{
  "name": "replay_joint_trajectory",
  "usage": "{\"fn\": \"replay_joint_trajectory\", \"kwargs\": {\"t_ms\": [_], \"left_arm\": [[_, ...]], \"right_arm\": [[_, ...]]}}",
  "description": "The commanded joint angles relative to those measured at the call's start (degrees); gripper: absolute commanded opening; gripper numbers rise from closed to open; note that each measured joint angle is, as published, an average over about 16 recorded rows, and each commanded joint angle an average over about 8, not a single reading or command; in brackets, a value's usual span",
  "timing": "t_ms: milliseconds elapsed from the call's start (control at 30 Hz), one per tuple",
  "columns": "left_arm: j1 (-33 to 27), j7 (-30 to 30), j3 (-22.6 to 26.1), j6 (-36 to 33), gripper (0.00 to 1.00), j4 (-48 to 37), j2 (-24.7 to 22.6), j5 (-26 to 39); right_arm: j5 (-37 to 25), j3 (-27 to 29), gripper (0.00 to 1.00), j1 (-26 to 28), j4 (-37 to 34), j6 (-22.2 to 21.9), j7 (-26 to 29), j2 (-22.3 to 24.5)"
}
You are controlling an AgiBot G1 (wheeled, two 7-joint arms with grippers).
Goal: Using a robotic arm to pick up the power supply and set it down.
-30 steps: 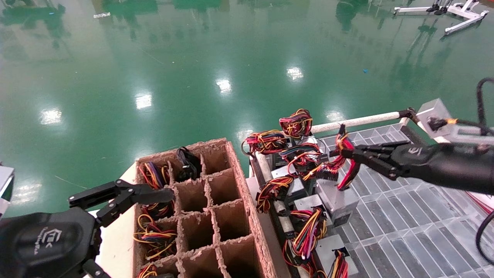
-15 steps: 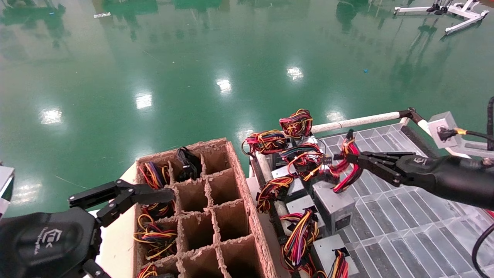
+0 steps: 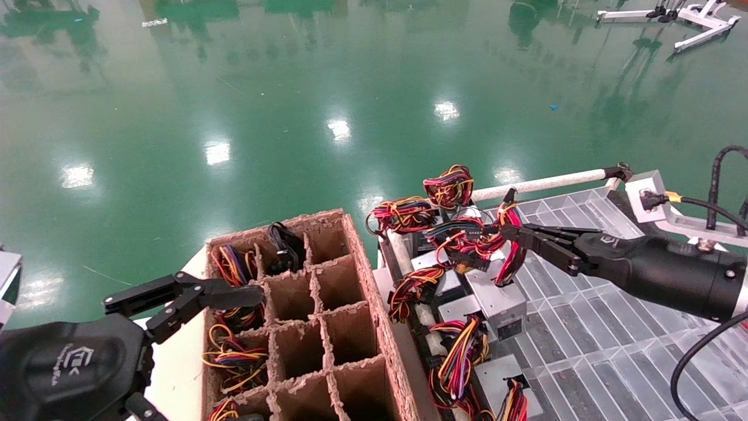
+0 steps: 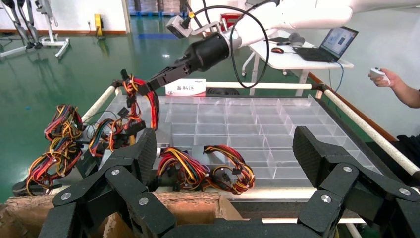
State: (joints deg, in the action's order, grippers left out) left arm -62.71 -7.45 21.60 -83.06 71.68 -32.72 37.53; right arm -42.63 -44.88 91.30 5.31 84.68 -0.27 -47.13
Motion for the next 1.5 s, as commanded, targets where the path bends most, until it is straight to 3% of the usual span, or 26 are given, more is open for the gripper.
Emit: {"fn": "replay_joint_trajectory", "kwargs": {"t_ms": [33,467,500,700,767,1133,1500], "left_arm": [[0.0,0.0,0.0,0.0,1.00,0.0,0.0,0.0],[0.0,0.0,0.0,0.0,1.00,0.0,0.0,0.0],[0.0,0.0,0.0,0.0,1.00,0.0,0.0,0.0],[0.0,0.0,0.0,0.0,1.00,0.0,0.0,0.0],[0.0,0.0,0.0,0.0,1.00,0.0,0.0,0.0],[0.0,0.0,0.0,0.0,1.00,0.0,0.0,0.0],[0.0,0.0,0.0,0.0,1.00,0.0,0.0,0.0]], "right_arm": [[0.1,0.0,0.00,-0.2,-0.3,-0.1,0.0,-0.3],[4.6,3.1,0.03,-6.5,-4.5,1.7,-1.3,1.2],[4.7,3.1,0.10,-6.9,-4.7,1.7,-1.4,1.4],[5.2,3.4,0.85,-8.0,-5.4,1.6,-2.1,1.9],[5.2,3.5,1.00,-8.1,-5.5,1.5,-2.2,1.9],[5.2,3.4,1.00,-7.8,-5.3,1.6,-2.1,2.2],[5.4,3.5,1.00,-6.2,-3.4,4.3,-1.3,5.2]]}}
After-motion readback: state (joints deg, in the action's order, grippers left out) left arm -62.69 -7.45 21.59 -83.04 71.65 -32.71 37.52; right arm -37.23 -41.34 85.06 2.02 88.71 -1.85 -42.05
